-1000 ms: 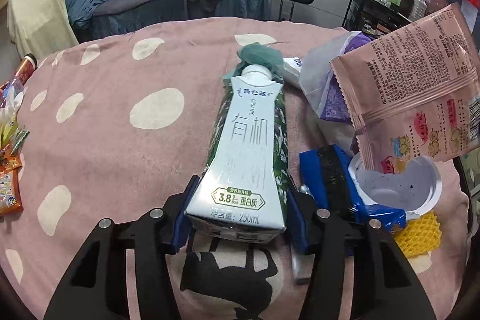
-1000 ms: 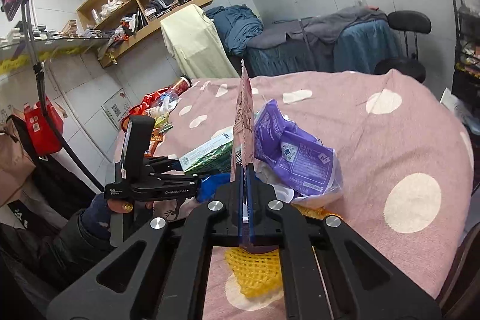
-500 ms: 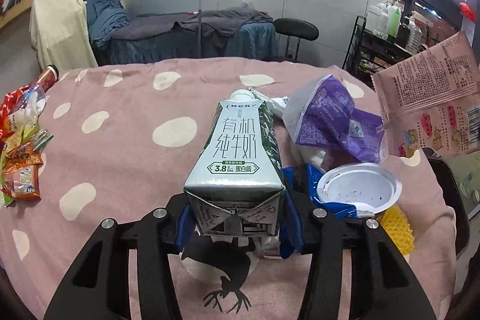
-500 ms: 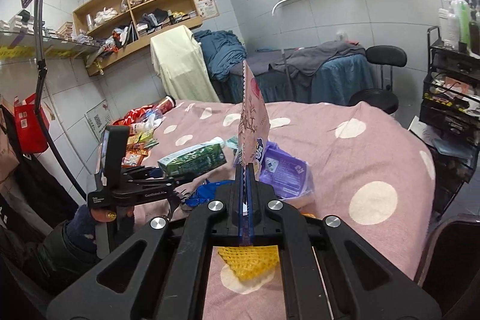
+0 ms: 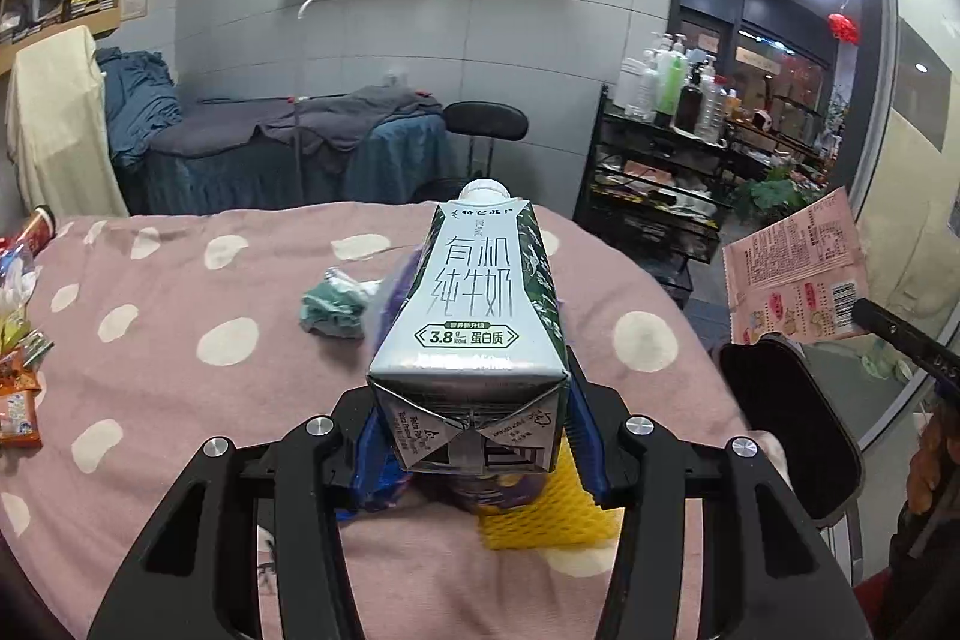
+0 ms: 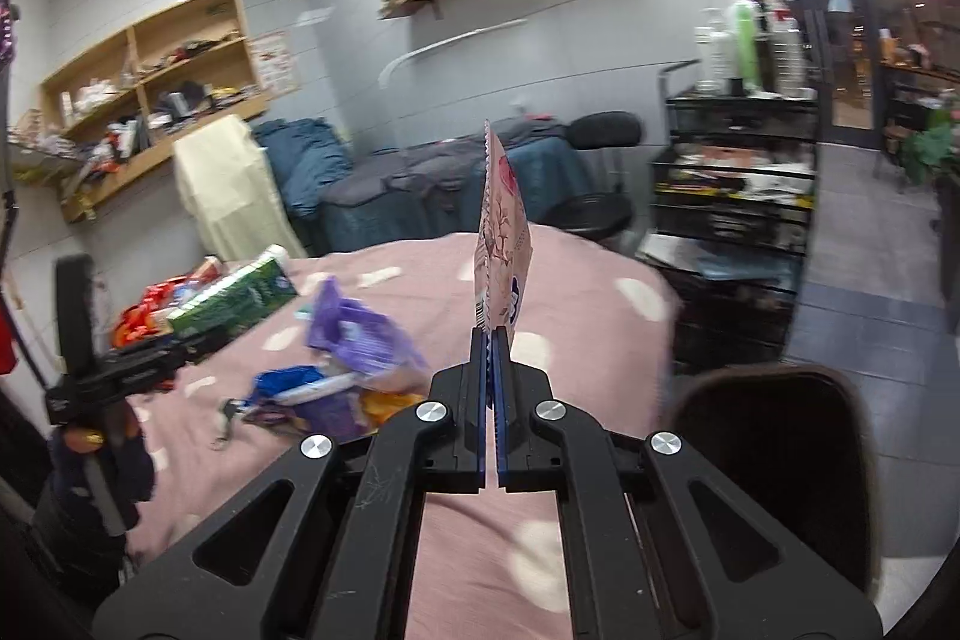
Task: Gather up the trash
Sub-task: 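Carry the pink wrapper to the bin and open the right tool, then lower the milk carton into the bin and open the left tool, then grasp the blue wrapper with the left tool while the right tool grasps the purple yogurt cup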
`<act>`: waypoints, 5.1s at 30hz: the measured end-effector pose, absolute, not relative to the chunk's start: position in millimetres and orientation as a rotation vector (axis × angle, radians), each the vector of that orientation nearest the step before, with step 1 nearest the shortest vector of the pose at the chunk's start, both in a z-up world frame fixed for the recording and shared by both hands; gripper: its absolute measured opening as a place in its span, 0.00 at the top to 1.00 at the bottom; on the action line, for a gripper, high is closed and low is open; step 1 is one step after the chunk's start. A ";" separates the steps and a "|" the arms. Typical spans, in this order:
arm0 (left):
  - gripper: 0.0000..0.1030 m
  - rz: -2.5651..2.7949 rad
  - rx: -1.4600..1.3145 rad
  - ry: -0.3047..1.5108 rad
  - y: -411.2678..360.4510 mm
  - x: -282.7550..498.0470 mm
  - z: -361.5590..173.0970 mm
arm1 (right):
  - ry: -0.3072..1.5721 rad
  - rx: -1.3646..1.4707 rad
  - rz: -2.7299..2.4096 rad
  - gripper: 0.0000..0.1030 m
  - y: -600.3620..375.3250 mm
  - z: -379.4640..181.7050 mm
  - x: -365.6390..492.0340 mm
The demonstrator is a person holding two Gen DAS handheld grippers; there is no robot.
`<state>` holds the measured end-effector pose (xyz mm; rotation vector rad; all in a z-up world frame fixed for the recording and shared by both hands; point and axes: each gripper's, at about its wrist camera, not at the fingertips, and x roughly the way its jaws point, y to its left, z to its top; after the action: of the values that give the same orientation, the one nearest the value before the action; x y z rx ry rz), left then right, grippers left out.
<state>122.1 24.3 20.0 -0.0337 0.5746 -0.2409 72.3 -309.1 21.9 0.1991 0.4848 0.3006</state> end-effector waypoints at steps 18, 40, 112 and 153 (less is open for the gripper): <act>0.52 -0.615 0.055 0.700 -127.2 138.2 -10.8 | 0.823 0.354 -0.075 0.96 -415.3 -117.4 81.0; 0.52 -0.766 0.224 0.918 -241.1 134.1 -56.2 | 0.718 0.468 -0.408 0.37 -465.9 -121.8 25.3; 0.07 -0.067 0.156 0.691 44.7 108.3 -46.9 | 0.701 0.221 0.352 0.12 -215.5 -44.3 103.1; 0.78 0.000 -0.105 0.766 117.6 128.5 -53.7 | 0.897 -0.109 0.662 0.30 -49.6 -70.0 185.9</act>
<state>128.5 117.6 -53.7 -0.1051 0.7662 -0.0005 185.9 -49.6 -70.0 -0.1090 0.8965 0.6617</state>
